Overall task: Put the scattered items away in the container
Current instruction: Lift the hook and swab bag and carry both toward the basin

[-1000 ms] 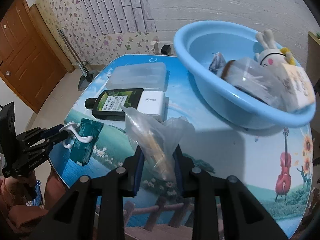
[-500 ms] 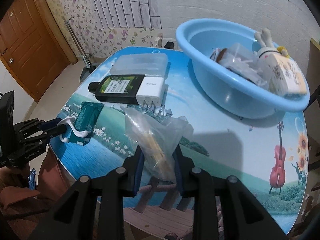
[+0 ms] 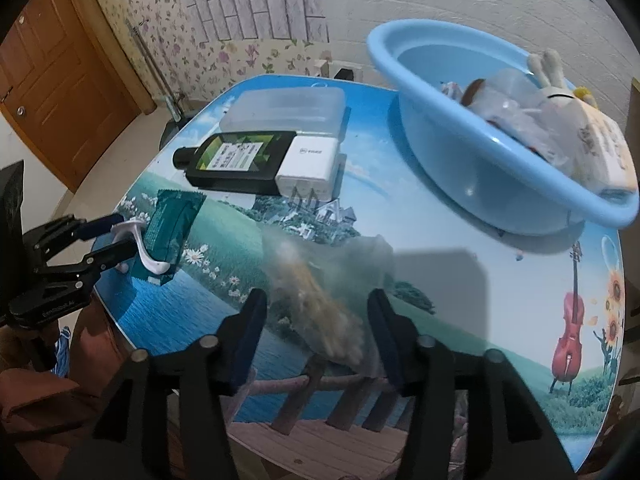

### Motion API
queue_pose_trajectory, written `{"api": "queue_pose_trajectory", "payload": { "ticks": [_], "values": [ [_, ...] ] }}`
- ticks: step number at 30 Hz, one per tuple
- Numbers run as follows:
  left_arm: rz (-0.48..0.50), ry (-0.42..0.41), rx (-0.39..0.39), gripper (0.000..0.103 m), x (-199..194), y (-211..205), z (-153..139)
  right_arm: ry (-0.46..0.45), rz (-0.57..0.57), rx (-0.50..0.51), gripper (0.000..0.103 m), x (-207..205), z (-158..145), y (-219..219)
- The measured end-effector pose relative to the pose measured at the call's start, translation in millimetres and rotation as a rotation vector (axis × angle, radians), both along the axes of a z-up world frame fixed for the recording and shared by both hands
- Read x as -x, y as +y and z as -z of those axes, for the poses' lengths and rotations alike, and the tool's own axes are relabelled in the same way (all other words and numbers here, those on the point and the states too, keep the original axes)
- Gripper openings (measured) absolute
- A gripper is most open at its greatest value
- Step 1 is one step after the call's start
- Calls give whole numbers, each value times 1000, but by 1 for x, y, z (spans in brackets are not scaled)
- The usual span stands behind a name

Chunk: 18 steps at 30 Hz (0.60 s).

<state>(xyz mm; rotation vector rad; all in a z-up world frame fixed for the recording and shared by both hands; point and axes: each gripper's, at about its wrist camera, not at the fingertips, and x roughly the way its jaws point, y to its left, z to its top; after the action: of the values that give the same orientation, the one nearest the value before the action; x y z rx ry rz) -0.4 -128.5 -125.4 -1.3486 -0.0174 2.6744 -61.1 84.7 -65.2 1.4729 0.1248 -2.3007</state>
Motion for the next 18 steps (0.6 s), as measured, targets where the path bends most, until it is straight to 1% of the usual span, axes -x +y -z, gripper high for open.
{"api": "queue_pose_trajectory", "payload": {
  "ticks": [1,2,4,7,11,12,13,14,15,16,17,18],
  "values": [
    [0,0,3,65,1,0,1,-2,-3,-7,59,0,1,-1],
    [1,0,2,68,3,0,1,-3,-3,-11,61,-2,2,-2],
    [2,-1,0,76,5,0,2,-10,-4,-17,62,0,5,-2],
    [5,4,3,82,7,1,3,-17,-1,-31,62,2,8,-2],
    [13,17,4,83,10,3,4,-14,2,-44,62,4,12,0],
    [14,22,4,80,10,3,4,-9,1,-51,63,4,13,-1],
    [15,31,7,66,10,3,3,-8,-1,-55,63,5,13,-2],
    [17,41,11,58,10,2,2,-6,-4,-60,63,5,13,-2],
    [19,44,3,43,10,1,1,-6,-5,-60,63,5,13,-2],
    [16,45,3,32,10,0,0,-7,-3,-57,63,5,13,-1],
    [11,42,18,28,11,0,1,-8,-1,-54,63,4,13,-1],
    [9,46,34,21,11,0,1,-10,2,-46,63,5,13,0]
  ]
}}
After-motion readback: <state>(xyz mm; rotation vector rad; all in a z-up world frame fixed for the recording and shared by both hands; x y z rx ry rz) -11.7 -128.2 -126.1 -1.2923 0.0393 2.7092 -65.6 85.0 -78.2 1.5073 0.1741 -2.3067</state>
